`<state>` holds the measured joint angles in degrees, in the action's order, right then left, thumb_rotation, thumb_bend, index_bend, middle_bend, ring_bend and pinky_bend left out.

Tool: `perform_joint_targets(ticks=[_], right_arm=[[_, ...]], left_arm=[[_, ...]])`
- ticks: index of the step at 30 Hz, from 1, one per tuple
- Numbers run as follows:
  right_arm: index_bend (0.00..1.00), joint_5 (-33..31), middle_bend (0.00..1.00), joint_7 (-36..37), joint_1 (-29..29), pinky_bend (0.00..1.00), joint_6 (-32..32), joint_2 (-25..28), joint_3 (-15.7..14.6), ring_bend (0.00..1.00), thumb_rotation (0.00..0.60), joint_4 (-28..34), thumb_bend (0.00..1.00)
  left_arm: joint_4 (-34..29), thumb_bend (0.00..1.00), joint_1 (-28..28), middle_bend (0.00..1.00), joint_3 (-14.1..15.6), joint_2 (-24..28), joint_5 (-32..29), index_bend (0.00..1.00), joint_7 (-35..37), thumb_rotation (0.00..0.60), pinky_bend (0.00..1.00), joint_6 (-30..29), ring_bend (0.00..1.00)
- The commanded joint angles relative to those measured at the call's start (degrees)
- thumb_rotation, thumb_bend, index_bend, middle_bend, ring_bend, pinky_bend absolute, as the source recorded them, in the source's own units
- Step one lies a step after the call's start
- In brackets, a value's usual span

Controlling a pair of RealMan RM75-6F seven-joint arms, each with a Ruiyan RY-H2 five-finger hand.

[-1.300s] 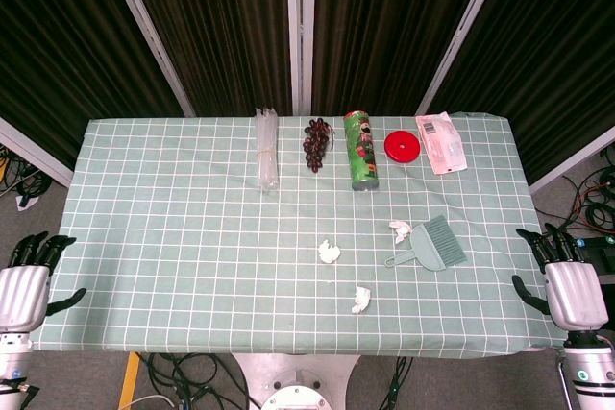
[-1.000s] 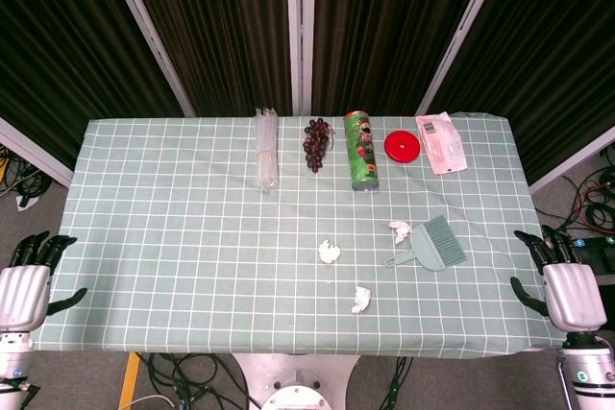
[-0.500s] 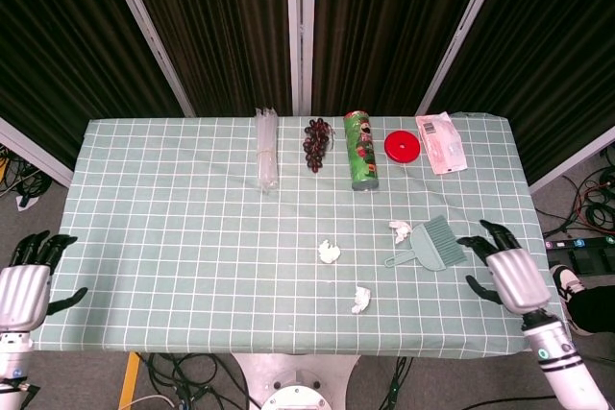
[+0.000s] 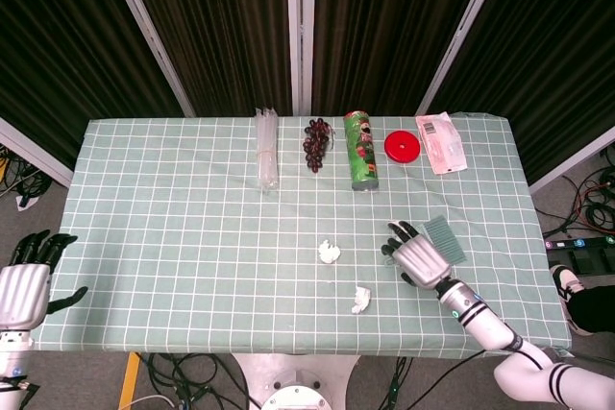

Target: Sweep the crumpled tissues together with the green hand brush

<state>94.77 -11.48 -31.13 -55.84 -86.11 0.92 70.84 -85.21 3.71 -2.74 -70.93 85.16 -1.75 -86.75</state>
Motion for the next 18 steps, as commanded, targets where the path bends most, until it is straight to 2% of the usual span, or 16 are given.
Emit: perform_joint_targets(ticks=[1, 8, 14, 18], right_arm=[[0.39, 0.5, 0.37, -1.0, -1.0, 0.14, 0.2, -3.8, -0.7, 0.09, 0.6, -4.6, 0.13], [0.42, 0.3, 0.37, 0.4, -1.1, 0.14, -1.4, -5.3, -1.3, 0.11, 0.6, -7.8, 0.15], [0.43, -0.3, 0.38, 0.9, -1.4, 0.14, -1.8, -5.2, -1.4, 0.12, 0.6, -8.4, 0.21], [0.43, -0.7, 0.38, 0.6, -1.5, 0.14, -1.9, -4.7, -1.6, 0.12, 0.6, -8.2, 0.22]], left_arm=[[0.1, 0.11, 0.0, 0.2, 0.0, -0.1, -0.2, 0.21, 0.2, 0.6, 0.12, 0.1, 0.11], [0.4, 0.11, 0.1, 0.2, -0.1, -0.3, -0.3, 0.2, 0.4, 0.6, 0.12, 0.4, 0.11], [0.5, 0.11, 0.1, 0.2, -0.1, -0.3, -0.4, 0.21, 0.5, 0.6, 0.12, 0.3, 0.11], [0.7, 0.11, 0.1, 0.2, 0.0, -0.4, -0.5, 0.21, 0.7, 0.6, 0.12, 0.5, 0.11]])
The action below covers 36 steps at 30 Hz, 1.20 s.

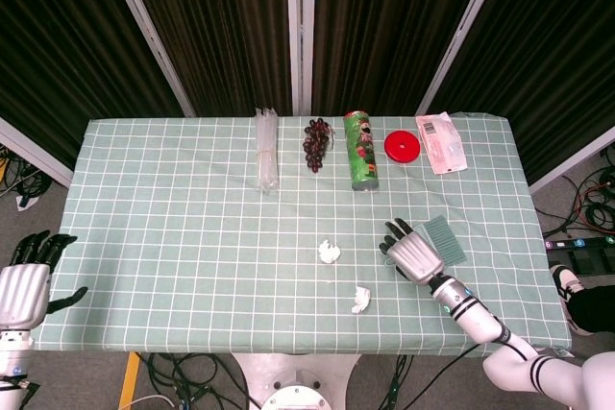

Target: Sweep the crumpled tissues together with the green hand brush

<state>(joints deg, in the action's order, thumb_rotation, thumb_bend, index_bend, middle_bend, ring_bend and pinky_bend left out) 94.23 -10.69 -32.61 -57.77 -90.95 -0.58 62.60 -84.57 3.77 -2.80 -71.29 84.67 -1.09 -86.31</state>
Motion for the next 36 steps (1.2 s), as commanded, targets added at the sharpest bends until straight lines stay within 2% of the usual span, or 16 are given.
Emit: perform_joint_targets(ticks=[1, 13, 22, 28, 32, 36], right_arm=[[0.43, -0.3, 0.38, -0.2, -0.1, 0.14, 0.2, 0.1, -0.1, 0.12, 0.6, 0.1, 0.22], [0.43, -1.1, 0.38, -1.1, -0.9, 0.14, 1.4, -0.6, -1.0, 0.13, 0.6, -0.6, 0.23], [0.48, -1.0, 0.46, -1.8, -0.9, 0.15, 1.0, -1.5, -1.7, 0.18, 0.6, -1.6, 0.3], [0.56, -0.3, 0.51, -1.0, -0.4, 0.17, -2.0, -1.1, -1.6, 0.23, 0.6, -1.3, 0.35], [0.58, 0.6, 0.53, 0.7, 0.3, 0.17, -6.3, 0.8, -1.0, 0.24, 0.6, 1.3, 0.35], [0.62, 0.8, 0.56, 5.9, 1.5, 0.18, -11.2, 4.2, 0.1, 0.27, 0.6, 6.3, 0.35]], left_arm=[[0.1, 0.11, 0.0, 0.2, 0.1, -0.1, 0.0, 0.21, 0.1, 0.6, 0.12, 0.1, 0.11], [1.0, 0.11, -0.2, 0.2, 0.3, -0.5, -0.1, 0.21, 1.1, 0.6, 0.12, 0.3, 0.11], [1.2, 0.11, -0.2, 0.2, 0.2, -0.7, -0.3, 0.21, 1.3, 0.6, 0.12, 0.3, 0.11], [1.2, 0.11, -0.3, 0.2, 0.2, -0.7, -0.2, 0.21, 1.2, 0.6, 0.12, 0.2, 0.11], [0.9, 0.11, -0.3, 0.2, 0.2, -0.5, -0.1, 0.21, 0.9, 0.6, 0.12, 0.0, 0.11], [0.5, 0.11, -0.2, 0.2, 0.2, -0.1, 0.1, 0.21, 0.5, 0.6, 0.12, -0.1, 0.11]])
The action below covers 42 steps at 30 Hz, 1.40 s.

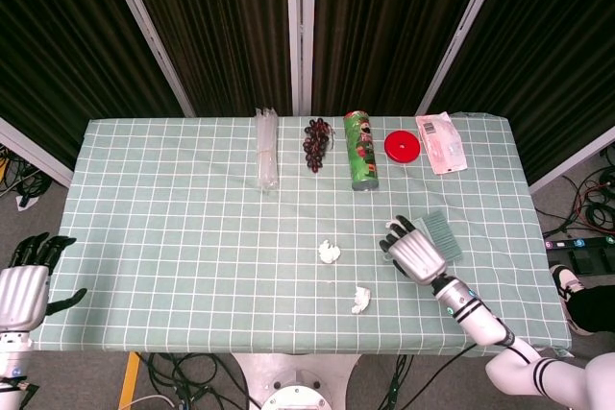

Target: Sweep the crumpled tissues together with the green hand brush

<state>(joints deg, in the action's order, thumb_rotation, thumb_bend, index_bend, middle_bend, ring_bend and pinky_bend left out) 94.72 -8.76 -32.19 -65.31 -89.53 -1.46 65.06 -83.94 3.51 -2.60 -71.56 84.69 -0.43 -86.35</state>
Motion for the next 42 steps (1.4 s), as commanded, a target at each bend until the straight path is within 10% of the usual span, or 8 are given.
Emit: perform_joint_targets(ticks=[1, 10, 20, 31, 42], right_arm=[[0.63, 0.3, 0.56, 5.8, 1.5, 0.19, -5.0, 3.9, 1.3, 0.27, 0.6, 5.3, 0.35], [0.67, -4.1, 0.59, 25.6, 1.7, 0.2, -6.1, 10.6, 5.1, 0.29, 0.6, 8.9, 0.35], [0.7, -3.4, 0.59, 51.6, -5.3, 0.2, 2.0, 2.8, 5.8, 0.29, 0.6, -9.4, 0.35], [0.7, 1.0, 0.6, 64.1, -10.9, 0.21, 3.1, -7.7, 2.8, 0.29, 0.6, -25.8, 0.35], [0.71, 3.3, 0.6, 67.6, -13.6, 0.21, -1.4, -11.1, 1.5, 0.29, 0.6, -20.3, 0.35]], left_arm=[[-0.4, 0.11, 0.1, 0.2, 0.0, 0.2, 0.1, 0.21, -0.3, 0.6, 0.12, -0.1, 0.11], [-1.7, 0.11, 0.5, 0.2, -0.2, 0.9, 0.4, 0.21, -1.7, 0.6, 0.12, 0.0, 0.11], [-4.3, 0.11, 0.5, 0.2, -0.3, 2.0, -0.3, 0.21, -4.2, 0.6, 0.12, 0.4, 0.11], [-6.5, 0.11, 0.3, 0.2, -0.4, 2.8, -1.4, 0.21, -6.4, 0.6, 0.12, 0.6, 0.11], [-6.4, 0.11, 0.4, 0.2, -0.3, 2.8, -1.2, 0.21, -6.1, 0.6, 0.12, 0.7, 0.11]])
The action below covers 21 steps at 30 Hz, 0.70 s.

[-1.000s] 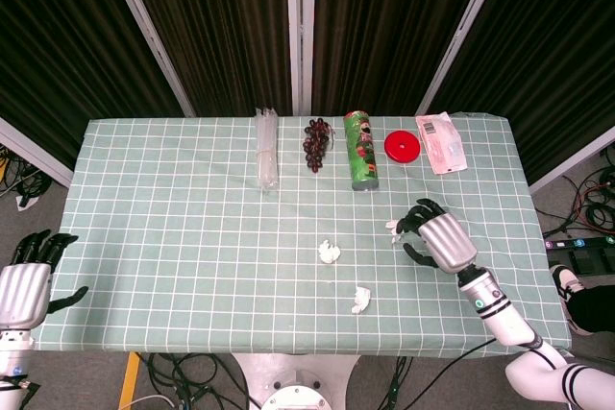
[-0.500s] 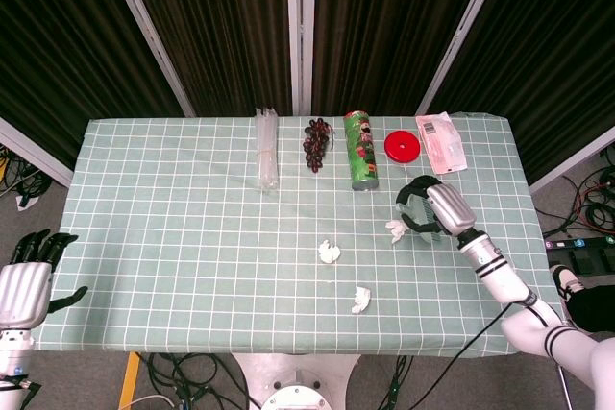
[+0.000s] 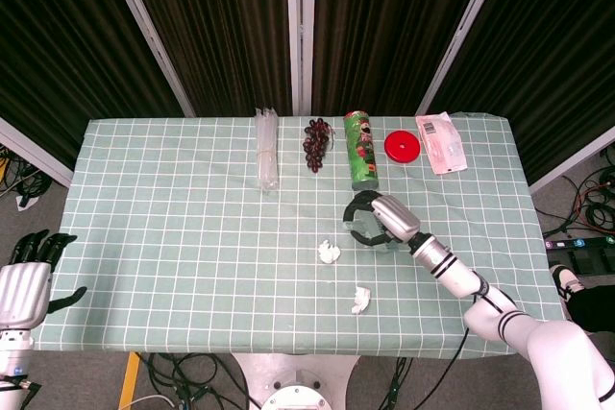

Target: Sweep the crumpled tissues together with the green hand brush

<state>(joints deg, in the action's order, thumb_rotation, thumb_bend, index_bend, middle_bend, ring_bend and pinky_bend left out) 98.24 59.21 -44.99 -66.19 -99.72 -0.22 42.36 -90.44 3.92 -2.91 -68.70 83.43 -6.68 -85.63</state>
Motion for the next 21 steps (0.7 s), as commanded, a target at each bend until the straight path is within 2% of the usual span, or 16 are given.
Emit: perform_joint_targets(ticks=[1, 7, 12, 16, 21], right_arm=[[0.71, -0.3, 0.6, -1.0, -1.0, 0.21, -0.6, -1.2, 0.5, 0.29, 0.6, 3.2, 0.35], [0.71, -0.8, 0.6, -5.2, -1.9, 0.21, -1.2, -2.0, 1.4, 0.29, 0.6, 8.4, 0.36], [0.71, -1.4, 0.6, -10.5, -0.6, 0.21, -3.8, 0.8, 2.0, 0.3, 0.6, 13.3, 0.36], [0.71, -2.2, 0.6, -14.3, 1.6, 0.21, -5.7, 7.1, 1.9, 0.3, 0.6, 20.3, 0.37], [0.71, 0.2, 0.6, -11.3, 3.6, 0.21, -8.5, 18.3, -0.6, 0.3, 0.6, 33.6, 0.37]], left_arm=[[0.2, 0.11, 0.0, 0.2, 0.0, -0.1, 0.2, 0.21, 0.3, 0.6, 0.12, -0.1, 0.11], [0.9, 0.11, -0.2, 0.2, 0.2, -0.3, 0.3, 0.21, 1.0, 0.6, 0.12, -0.3, 0.11], [1.2, 0.11, -0.4, 0.2, 0.3, -0.3, 0.6, 0.21, 1.5, 0.6, 0.12, -0.6, 0.11], [1.1, 0.11, -0.2, 0.2, 0.2, -0.2, 0.8, 0.21, 1.5, 0.6, 0.12, -0.5, 0.11], [0.9, 0.11, 0.2, 0.2, 0.2, -0.3, 1.4, 0.21, 1.1, 0.6, 0.12, -0.4, 0.11]])
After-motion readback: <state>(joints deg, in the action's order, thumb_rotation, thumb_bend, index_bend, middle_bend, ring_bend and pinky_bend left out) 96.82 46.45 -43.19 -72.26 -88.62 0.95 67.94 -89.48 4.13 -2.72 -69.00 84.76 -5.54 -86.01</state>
